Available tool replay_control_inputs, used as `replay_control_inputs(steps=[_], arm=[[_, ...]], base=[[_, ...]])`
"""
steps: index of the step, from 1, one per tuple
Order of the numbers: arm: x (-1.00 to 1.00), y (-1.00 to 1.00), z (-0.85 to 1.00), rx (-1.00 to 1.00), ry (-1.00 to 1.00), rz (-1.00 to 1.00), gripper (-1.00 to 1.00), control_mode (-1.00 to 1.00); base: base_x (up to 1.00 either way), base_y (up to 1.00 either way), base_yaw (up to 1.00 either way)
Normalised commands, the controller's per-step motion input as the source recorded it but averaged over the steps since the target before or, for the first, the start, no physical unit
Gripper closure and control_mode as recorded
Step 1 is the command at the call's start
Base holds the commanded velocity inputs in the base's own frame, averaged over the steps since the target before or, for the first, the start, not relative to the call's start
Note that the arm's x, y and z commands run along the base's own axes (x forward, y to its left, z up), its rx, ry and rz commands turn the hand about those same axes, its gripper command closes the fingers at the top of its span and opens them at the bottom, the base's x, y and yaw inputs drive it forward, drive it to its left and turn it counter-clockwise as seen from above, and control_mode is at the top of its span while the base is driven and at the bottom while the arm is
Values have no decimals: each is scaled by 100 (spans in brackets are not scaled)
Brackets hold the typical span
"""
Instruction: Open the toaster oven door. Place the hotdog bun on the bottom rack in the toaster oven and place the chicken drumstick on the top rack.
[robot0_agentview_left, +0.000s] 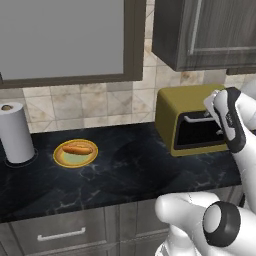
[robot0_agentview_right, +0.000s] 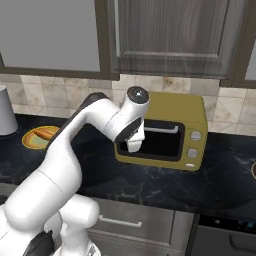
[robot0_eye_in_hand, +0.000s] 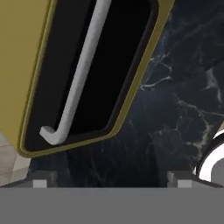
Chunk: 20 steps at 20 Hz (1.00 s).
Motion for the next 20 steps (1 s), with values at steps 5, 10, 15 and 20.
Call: replay_control_inputs(steps=[5, 10, 15, 20], arm=[[25, -25, -24, 18, 10, -13, -100, -100], [19, -8, -9, 13, 5, -10, -100, -100], [16, -8, -7, 11, 0, -5, -100, -100], [22, 0, -19, 5, 6, -4, -100, -100]], base=[[0, 0, 0], [0, 0, 0], [0, 0, 0], [0, 0, 0]])
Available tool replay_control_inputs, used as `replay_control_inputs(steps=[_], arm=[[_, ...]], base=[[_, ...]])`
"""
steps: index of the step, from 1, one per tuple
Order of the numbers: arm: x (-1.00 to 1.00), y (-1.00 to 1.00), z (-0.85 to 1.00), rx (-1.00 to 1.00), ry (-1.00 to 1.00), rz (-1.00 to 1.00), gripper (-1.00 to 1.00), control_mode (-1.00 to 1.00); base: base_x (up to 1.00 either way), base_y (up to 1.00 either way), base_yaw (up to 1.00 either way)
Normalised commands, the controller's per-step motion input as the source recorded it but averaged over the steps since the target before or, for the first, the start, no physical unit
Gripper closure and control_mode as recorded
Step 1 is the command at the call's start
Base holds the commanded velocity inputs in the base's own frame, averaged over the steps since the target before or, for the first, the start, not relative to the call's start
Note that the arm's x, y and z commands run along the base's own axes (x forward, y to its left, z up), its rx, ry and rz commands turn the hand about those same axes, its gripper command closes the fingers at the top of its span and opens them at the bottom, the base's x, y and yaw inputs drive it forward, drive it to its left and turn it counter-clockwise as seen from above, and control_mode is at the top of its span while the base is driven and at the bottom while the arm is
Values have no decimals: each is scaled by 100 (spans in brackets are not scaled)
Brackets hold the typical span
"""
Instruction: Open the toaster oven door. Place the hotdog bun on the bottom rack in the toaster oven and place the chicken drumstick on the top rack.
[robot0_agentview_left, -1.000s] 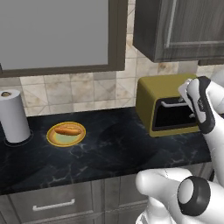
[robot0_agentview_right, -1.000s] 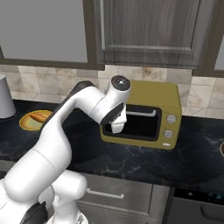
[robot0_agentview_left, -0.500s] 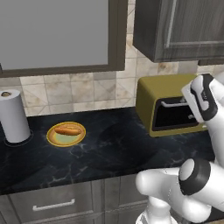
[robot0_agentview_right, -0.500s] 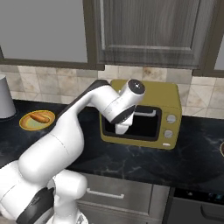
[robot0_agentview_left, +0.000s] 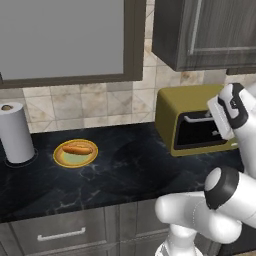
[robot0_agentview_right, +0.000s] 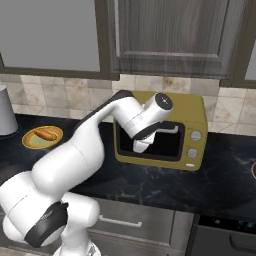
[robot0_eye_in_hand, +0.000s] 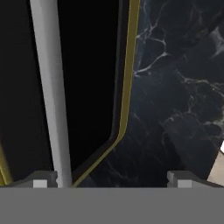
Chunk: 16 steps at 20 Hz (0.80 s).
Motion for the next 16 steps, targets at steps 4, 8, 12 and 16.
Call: replay_control_inputs(steps=[4, 8, 12, 16], arm=[[24, 3, -14, 0, 0, -1, -100, -100], [7, 0, -10, 0, 0, -1, -100, -100], [0, 0, -29, 0, 5, -3, -100, -100], [5, 0, -20, 1, 0, 0, -100, -100]], base=[[0, 0, 0], [0, 0, 0], [0, 0, 0], [0, 0, 0]])
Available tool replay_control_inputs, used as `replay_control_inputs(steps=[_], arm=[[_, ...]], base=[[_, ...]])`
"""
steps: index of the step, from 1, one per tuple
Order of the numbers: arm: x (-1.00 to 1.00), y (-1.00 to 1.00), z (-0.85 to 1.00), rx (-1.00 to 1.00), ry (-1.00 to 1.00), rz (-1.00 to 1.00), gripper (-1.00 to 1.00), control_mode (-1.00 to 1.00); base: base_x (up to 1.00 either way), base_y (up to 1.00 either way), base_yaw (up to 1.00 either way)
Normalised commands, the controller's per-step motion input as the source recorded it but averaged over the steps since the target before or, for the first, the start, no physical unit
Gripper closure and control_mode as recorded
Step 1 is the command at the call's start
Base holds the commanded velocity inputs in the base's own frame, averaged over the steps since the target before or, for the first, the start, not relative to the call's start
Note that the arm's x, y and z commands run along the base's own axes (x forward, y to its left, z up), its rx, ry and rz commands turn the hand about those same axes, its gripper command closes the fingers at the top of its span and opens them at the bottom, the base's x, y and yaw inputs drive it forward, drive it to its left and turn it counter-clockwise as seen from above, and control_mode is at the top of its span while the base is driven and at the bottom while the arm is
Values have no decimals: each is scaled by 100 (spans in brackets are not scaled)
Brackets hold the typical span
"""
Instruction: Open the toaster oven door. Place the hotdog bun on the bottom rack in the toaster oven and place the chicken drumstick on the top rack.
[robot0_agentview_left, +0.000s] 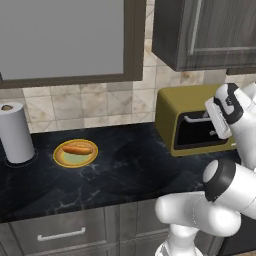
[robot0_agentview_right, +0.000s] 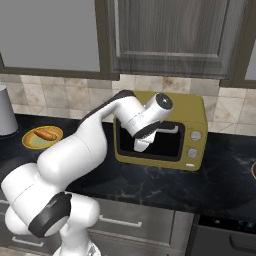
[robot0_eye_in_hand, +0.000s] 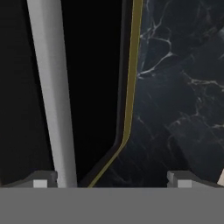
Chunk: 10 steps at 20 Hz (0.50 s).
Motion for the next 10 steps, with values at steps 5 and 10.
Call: replay_control_inputs(steps=[5, 10], arm=[[19, 0, -10, 2, 0, 0, -100, -100], [19, 0, -29, 0, 1, 0, -100, -100]], base=[[0, 0, 0], [0, 0, 0]])
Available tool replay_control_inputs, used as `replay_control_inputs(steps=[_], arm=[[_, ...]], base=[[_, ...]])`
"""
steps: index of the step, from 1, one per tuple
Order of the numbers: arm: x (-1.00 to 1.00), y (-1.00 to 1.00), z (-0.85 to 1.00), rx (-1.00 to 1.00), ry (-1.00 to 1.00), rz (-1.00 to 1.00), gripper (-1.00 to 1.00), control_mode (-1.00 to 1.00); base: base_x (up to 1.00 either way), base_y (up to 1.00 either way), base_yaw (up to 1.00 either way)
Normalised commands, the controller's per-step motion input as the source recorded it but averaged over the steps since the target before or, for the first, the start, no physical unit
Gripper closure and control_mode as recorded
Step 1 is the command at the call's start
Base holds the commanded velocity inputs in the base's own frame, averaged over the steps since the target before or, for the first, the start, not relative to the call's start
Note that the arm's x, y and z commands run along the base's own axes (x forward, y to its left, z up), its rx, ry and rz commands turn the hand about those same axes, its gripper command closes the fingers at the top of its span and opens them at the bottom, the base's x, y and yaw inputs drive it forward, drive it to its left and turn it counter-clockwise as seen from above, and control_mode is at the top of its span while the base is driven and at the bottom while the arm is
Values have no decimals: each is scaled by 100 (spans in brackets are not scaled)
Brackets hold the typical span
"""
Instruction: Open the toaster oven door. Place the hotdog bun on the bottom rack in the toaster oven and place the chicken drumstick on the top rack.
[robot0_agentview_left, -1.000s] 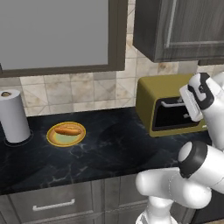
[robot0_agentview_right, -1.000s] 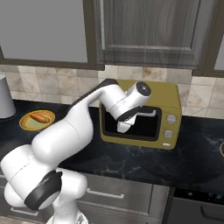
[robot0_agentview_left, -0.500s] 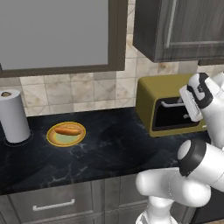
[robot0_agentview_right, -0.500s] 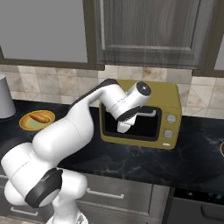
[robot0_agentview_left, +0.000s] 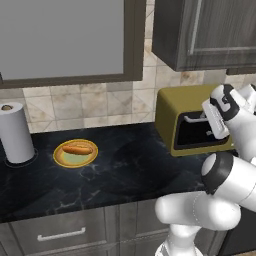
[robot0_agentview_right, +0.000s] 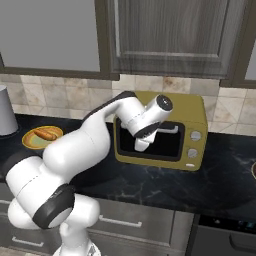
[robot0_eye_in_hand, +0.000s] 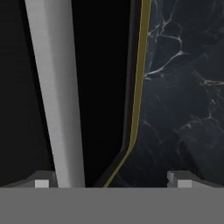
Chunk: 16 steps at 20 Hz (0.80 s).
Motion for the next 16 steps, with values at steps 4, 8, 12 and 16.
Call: replay_control_inputs(steps=[4, 8, 12, 16], arm=[[0, 0, -43, 0, 1, 0, -100, -100], [-31, -8, -27, 0, 2, 0, -100, -100], [-34, -3, -36, 0, 13, 0, -100, -100], [-31, 0, -44, 0, 20, 0, -100, -100]], base=[[0, 0, 0], [0, 0, 0], [0, 0, 0], [0, 0, 0]])
